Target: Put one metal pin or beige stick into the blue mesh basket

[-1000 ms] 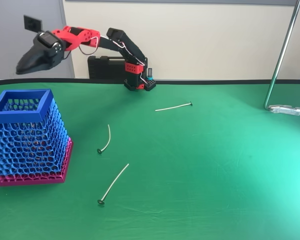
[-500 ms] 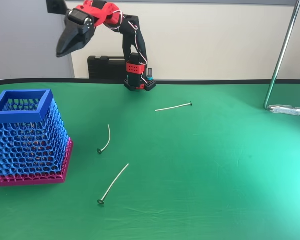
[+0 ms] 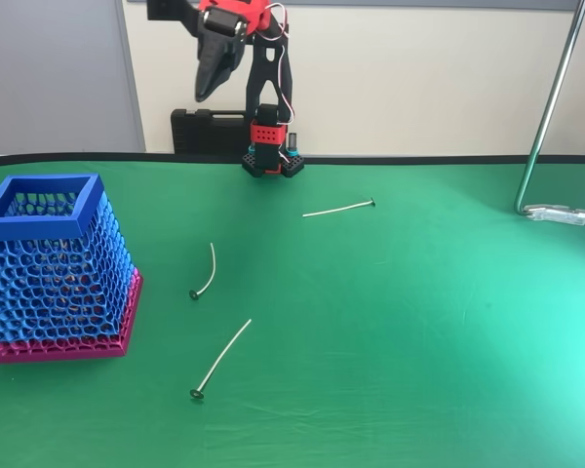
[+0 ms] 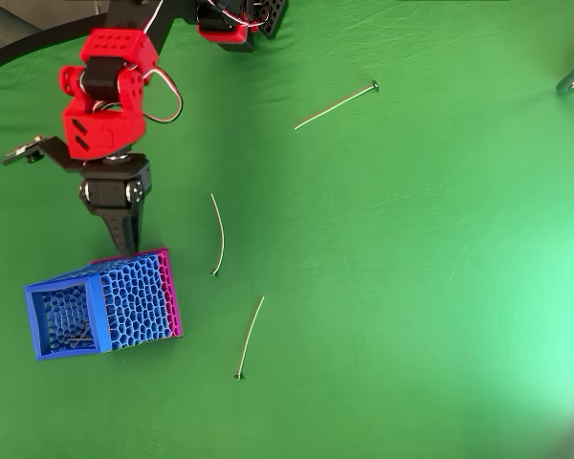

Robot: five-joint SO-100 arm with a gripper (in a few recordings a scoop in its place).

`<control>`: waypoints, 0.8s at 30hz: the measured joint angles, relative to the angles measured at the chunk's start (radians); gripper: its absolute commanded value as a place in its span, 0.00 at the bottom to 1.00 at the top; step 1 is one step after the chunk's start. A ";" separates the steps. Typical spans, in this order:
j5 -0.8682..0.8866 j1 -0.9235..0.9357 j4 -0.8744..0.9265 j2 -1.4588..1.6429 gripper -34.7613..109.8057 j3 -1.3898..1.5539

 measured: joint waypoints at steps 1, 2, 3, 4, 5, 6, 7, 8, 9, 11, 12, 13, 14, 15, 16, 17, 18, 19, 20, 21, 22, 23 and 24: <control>0.002 -0.018 0.000 0.031 0.24 0.032; 0.006 -0.034 0.000 0.057 0.24 0.066; 0.009 -0.048 0.000 0.089 0.24 0.100; 0.009 -0.060 0.000 0.120 0.24 0.132; 0.009 -0.069 0.000 0.153 0.24 0.164; 0.014 -0.081 0.000 0.189 0.24 0.198; 0.017 -0.094 0.000 0.219 0.24 0.230; 0.018 -0.109 0.000 0.252 0.24 0.261; 0.023 -0.124 0.000 0.282 0.24 0.293; 0.029 -0.149 0.000 0.342 0.24 0.357; 0.035 -0.156 0.000 0.371 0.24 0.390; 0.040 -0.166 0.000 0.403 0.24 0.425; 0.044 -0.173 0.000 0.431 0.24 0.459; 0.049 -0.183 0.000 0.462 0.24 0.494; 0.052 -0.195 0.000 0.497 0.24 0.529; 0.055 -0.202 0.000 0.520 0.24 0.561; 0.057 -0.209 0.000 0.546 0.24 0.581; 0.063 -0.216 -0.008 0.588 0.24 0.609; 0.064 -0.218 -0.015 0.623 0.24 0.652; 0.064 -0.222 -0.023 0.669 0.24 0.704; 0.064 -0.229 -0.031 0.701 0.24 0.749; 0.064 -0.235 -0.040 0.736 0.24 0.796; 0.064 -0.238 -0.049 0.764 0.24 0.841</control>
